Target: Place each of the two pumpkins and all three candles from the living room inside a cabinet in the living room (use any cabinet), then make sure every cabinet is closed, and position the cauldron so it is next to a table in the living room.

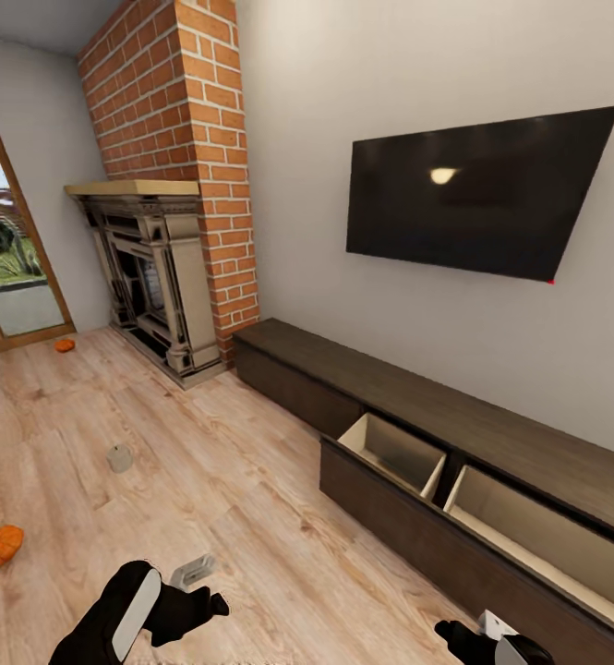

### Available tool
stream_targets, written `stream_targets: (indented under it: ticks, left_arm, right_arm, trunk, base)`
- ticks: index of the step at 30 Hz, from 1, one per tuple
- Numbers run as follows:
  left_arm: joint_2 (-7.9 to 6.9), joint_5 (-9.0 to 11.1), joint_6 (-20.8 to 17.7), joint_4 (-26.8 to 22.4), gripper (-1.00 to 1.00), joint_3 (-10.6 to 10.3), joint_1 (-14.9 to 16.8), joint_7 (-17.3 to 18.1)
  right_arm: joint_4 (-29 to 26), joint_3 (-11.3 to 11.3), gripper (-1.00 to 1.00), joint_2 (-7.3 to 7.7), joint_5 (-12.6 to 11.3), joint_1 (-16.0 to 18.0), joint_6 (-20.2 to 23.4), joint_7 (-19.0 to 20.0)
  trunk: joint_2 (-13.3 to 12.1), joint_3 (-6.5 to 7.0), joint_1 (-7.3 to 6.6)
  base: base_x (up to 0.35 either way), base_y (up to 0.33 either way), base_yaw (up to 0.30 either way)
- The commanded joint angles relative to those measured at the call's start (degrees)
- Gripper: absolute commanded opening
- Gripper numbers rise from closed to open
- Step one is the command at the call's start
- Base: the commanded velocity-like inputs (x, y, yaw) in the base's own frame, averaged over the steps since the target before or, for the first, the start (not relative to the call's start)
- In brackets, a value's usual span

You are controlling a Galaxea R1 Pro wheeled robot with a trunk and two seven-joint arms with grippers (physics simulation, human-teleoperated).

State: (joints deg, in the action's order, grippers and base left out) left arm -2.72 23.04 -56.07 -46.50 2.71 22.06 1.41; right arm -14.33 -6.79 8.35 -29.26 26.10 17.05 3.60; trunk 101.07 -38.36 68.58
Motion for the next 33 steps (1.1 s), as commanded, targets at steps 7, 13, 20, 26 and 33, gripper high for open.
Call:
stream_targets:
  ticks: [7,13,20,26,33]
  left_arm:
    - [0.00,0.06,0.04,0.00,1.00,0.02,0.00,-0.02]
    - [-0.08,0.00,0.09,0.00,1.00,0.02,0.00,0.00]
    - [-0.09,-0.02,0.17,0.00,1.00,0.10,0.00,0.03]
    - [-0.09,-0.02,0.18,0.00,1.00,0.11,0.00,0.02]
    - [-0.09,-0.02,0.18,0.01,1.00,0.11,0.00,0.01]
  right_arm:
    - [0.00,0.02,1.00,0.00,-0.01,0.00,0.00,0.00]
    - [0.00,0.02,1.00,0.00,-0.01,0.00,0.00,0.00]
    - [0.00,0.02,1.00,0.00,-0.01,0.00,0.00,0.00]
    - [0.00,0.02,1.00,0.00,-0.01,0.00,0.00,0.00]
    - [0.00,0.08,1.00,0.00,-0.01,0.00,0.00,0.00]
  trunk:
    - [0.00,-0.17,0.00]
    - [0.00,-0.32,0.00]
    - [0.00,-0.49,0.00]
    - [0.00,-0.64,0.00]
    - [0.00,-0.81,0.00]
  base:
    - [0.000,0.000,0.287]
    - [-0.014,0.000,0.287]
    - [-0.110,0.000,0.287]
    - [-0.012,0.000,0.287]
    - [-0.001,0.000,0.287]
